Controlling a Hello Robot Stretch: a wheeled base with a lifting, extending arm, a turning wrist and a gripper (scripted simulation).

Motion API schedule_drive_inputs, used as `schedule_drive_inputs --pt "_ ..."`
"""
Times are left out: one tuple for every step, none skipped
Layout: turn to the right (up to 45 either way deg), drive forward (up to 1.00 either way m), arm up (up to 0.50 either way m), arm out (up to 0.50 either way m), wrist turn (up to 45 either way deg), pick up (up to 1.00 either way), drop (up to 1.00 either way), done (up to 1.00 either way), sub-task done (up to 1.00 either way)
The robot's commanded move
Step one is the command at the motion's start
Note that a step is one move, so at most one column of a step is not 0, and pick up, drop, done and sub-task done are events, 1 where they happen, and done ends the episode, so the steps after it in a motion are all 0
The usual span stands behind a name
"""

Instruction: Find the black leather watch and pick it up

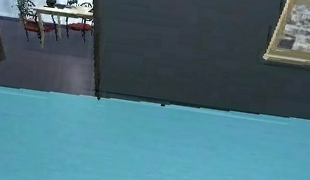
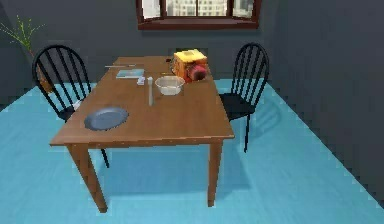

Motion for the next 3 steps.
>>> schedule_drive_inputs --pt "-6.0 0.00 0.00 0.00 0.0 0.00 0.00 0.00 0.00" --pt "0.0 0.50 0.00 0.00 0.0 0.00 0.00 0.00 0.00" --pt "-30.0 0.00 0.00 0.00 0.0 0.00 0.00 0.00 0.00"
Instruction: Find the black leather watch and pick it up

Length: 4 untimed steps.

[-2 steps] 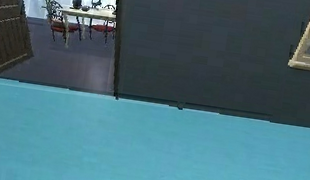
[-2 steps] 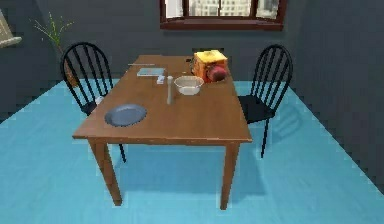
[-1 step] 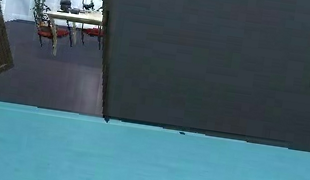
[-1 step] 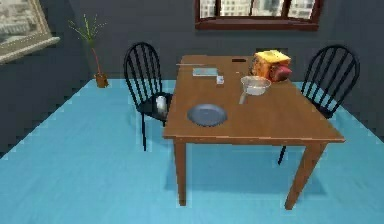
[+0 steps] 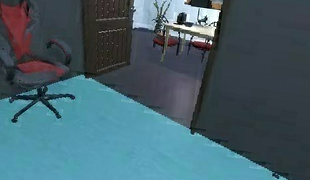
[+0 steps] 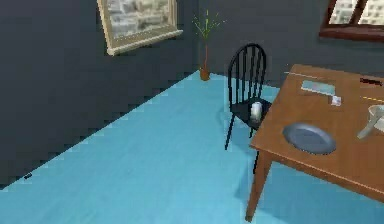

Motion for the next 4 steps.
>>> schedule_drive_inputs --pt "0.0 1.00 0.00 0.00 0.0 0.00 0.00 0.00 0.00" --pt "-3.0 0.00 0.00 0.00 0.0 0.00 0.00 0.00 0.00" --pt "-9.0 0.00 0.00 0.00 0.0 0.00 0.00 0.00 0.00" --pt "0.0 1.00 0.00 0.00 0.0 0.00 0.00 0.00 0.00"
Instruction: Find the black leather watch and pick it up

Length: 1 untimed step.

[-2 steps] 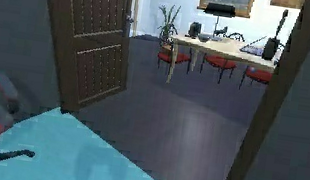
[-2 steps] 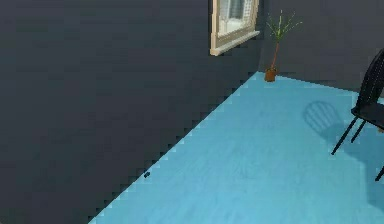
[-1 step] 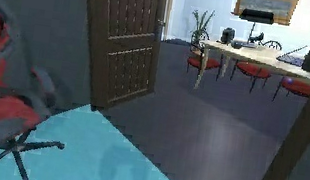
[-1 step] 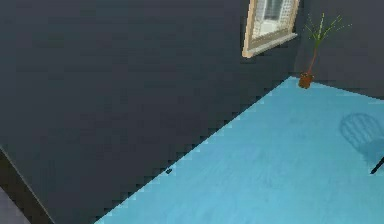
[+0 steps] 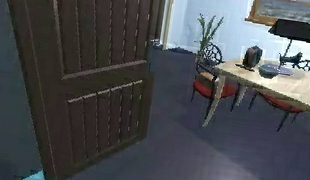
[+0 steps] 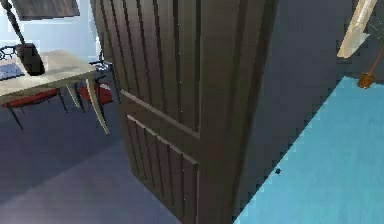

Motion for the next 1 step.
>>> schedule_drive_inputs --pt "-27.0 0.00 0.00 0.00 0.0 0.00 0.00 0.00 0.00"
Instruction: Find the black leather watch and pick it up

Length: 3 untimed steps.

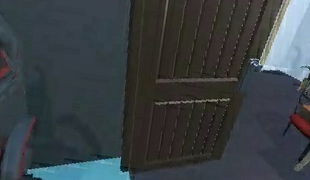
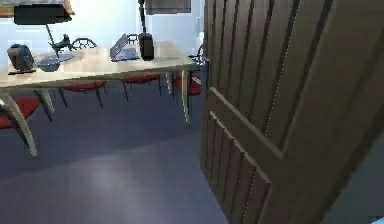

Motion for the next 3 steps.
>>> schedule_drive_inputs --pt "0.0 0.05 0.00 0.00 0.0 0.00 0.00 0.00 0.00" --pt "45.0 0.00 0.00 0.00 0.0 0.00 0.00 0.00 0.00" --pt "0.0 1.00 0.00 0.00 0.0 0.00 0.00 0.00 0.00"
